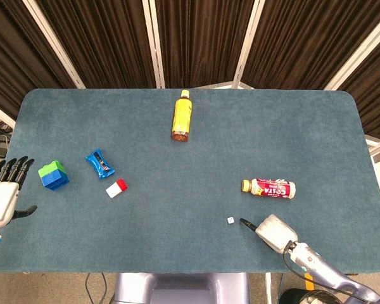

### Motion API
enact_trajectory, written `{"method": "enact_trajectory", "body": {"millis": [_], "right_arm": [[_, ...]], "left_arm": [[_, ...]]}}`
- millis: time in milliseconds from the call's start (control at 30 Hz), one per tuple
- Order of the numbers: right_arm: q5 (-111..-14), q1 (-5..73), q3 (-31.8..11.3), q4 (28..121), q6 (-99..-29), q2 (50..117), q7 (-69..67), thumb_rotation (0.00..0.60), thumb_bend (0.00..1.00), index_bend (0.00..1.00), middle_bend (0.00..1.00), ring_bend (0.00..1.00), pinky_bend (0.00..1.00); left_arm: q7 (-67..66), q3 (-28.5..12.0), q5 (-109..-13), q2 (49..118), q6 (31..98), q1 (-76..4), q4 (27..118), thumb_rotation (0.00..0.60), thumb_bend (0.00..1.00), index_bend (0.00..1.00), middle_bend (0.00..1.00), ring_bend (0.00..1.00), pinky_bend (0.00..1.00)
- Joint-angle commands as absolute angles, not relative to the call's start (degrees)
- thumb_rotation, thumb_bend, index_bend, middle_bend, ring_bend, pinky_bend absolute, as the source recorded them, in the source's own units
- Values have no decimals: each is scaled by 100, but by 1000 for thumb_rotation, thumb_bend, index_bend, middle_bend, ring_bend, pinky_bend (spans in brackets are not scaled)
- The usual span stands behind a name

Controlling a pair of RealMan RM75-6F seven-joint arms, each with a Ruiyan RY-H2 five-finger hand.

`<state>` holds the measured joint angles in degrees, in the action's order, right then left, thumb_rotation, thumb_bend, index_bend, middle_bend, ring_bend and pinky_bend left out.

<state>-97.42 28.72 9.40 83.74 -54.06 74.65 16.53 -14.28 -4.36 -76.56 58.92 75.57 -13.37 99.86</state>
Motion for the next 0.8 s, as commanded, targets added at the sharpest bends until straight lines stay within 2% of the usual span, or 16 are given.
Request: {"method": "enact_trajectory", "body": {"millis": [33, 167, 267, 367, 400, 433, 467, 500, 533, 600, 800], "right_arm": [[-9821, 2788, 987, 8328, -5610, 7389, 1507, 600, 529, 0, 723, 641, 925], [-9945, 2695, 956, 8396, -6019, 7246, 1336, 600, 527, 0, 724, 642, 924], [-10053, 2560, 870, 8572, -6563, 7022, 1220, 600, 515, 0, 724, 641, 860], [-10125, 2326, 767, 8762, -7253, 6769, 1108, 600, 443, 0, 655, 577, 606], [-10113, 2231, 720, 8805, -7483, 6712, 1086, 600, 349, 0, 561, 479, 444], [-10102, 2133, 673, 8840, -7714, 6666, 1063, 600, 216, 0, 425, 333, 270], [-10085, 2033, 636, 8874, -7927, 6625, 1029, 600, 132, 0, 322, 224, 166], [-10018, 1882, 592, 8940, -8200, 6563, 950, 600, 46, 0, 173, 96, 61], [-9959, 1791, 568, 8993, -8340, 6525, 895, 600, 4, 0, 66, 19, 9], [-9816, 1627, 518, 9106, -8565, 6446, 808, 600, 0, 0, 1, 0, 0], [-9352, 1313, 264, 9165, -8944, 6416, 793, 600, 0, 0, 0, 0, 0]], "left_arm": [[-1416, -434, -7681, 5877, 7588, -1326, 10012, 600, 0, 0, 0, 0, 0], [-1384, -431, -7713, 5854, 7626, -1309, 10041, 600, 0, 0, 0, 0, 0], [-1341, -428, -7758, 5830, 7666, -1293, 10064, 600, 0, 0, 0, 0, 0], [-1267, -422, -7835, 5794, 7737, -1264, 10085, 600, 0, 0, 0, 0, 0], [-1242, -419, -7866, 5784, 7765, -1252, 10089, 600, 0, 0, 0, 0, 0], [-1213, -412, -7899, 5772, 7792, -1239, 10095, 600, 0, 0, 0, 0, 0], [-1183, -405, -7933, 5762, 7816, -1226, 10099, 600, 0, 0, 0, 0, 0], [-1135, -388, -7996, 5745, 7854, -1207, 10103, 600, 0, 0, 0, 0, 0], [-1106, -376, -8032, 5736, 7873, -1195, 10102, 600, 0, 0, 0, 0, 0], [-1047, -344, -8122, 5727, 7913, -1170, 10096, 600, 0, 0, 0, 0, 0], [-880, -214, -8378, 5710, 7967, -1104, 10070, 600, 0, 0, 0, 0, 0]]}}
